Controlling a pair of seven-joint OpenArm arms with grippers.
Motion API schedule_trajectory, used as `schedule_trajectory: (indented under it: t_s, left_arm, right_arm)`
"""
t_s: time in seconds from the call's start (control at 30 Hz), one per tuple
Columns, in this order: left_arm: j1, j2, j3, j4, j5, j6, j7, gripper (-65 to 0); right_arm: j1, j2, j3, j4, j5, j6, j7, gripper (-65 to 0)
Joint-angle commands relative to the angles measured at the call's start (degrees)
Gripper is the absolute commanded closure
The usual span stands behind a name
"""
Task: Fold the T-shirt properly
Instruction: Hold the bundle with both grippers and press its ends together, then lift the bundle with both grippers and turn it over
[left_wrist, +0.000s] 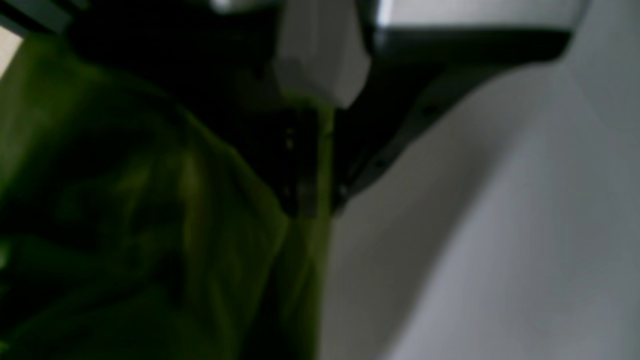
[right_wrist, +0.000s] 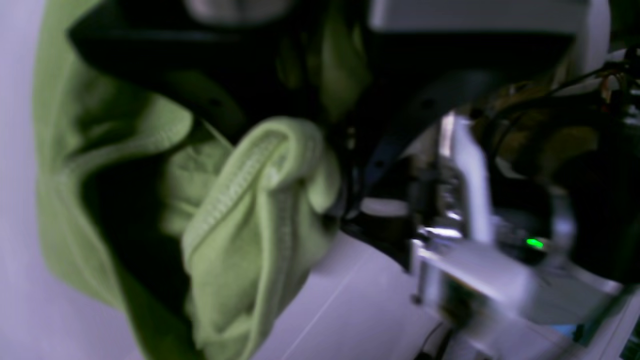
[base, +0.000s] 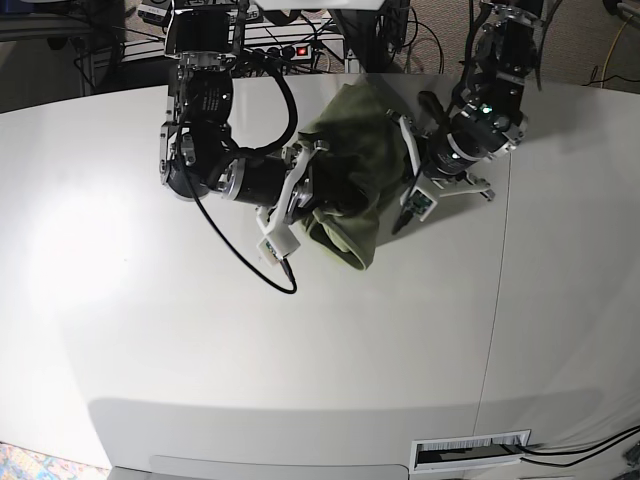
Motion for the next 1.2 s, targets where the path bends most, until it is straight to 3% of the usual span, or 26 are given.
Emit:
schedule_trajectory:
  t_s: [0.0,0.1,0.23,0.4,0.83,0.97,1.17]
  left_arm:
    - [-0.2,-0.8,-0.3,2.7,-0.1,0.2,-0.7,-6.5]
    - [2.6,-2.2,-2.1,6.1,-0.4,0.2,-0.7,-6.5]
    - [6.6,-2.3,-4.6,7.1,-6.1,0.1,-2.5,-6.5]
    - [10.1,-2.3,-5.0,6.8,-6.2,0.2,-10.1,-6.4]
    - [10.6,-2.3,-4.9,-8.5,-10.2,-1.4,-17.6,-1.3]
    - [9.7,-1.6,-4.9,-9.8,-10.4,-3.7,-18.2,-1.3]
    - [8.7,-1.5,-4.9,-9.8,-13.2,-3.7,-18.1,-1.3]
  right_arm:
    - [1.0,-0.1,0.0,1.0,1.6,0.1,1.2,0.0]
    - [0.9,-0.1,0.0,1.0,1.1,0.1,1.2,0.0]
    - [1.0,-0.2,0.0,1.0,1.3,0.1,1.3,0.0]
    - [1.1,-0.5,-0.1,1.0,2.8,0.1,0.9,0.0]
    - [1.0,-1.3,-0.2,1.0,7.2,0.1,-1.9,0.0]
    - [0.6,-1.7,-3.1,1.0,8.0,0.1,-2.8,0.0]
    - [0.1,-1.7,-9.7,1.0,4.6,0.1,-2.5,0.0]
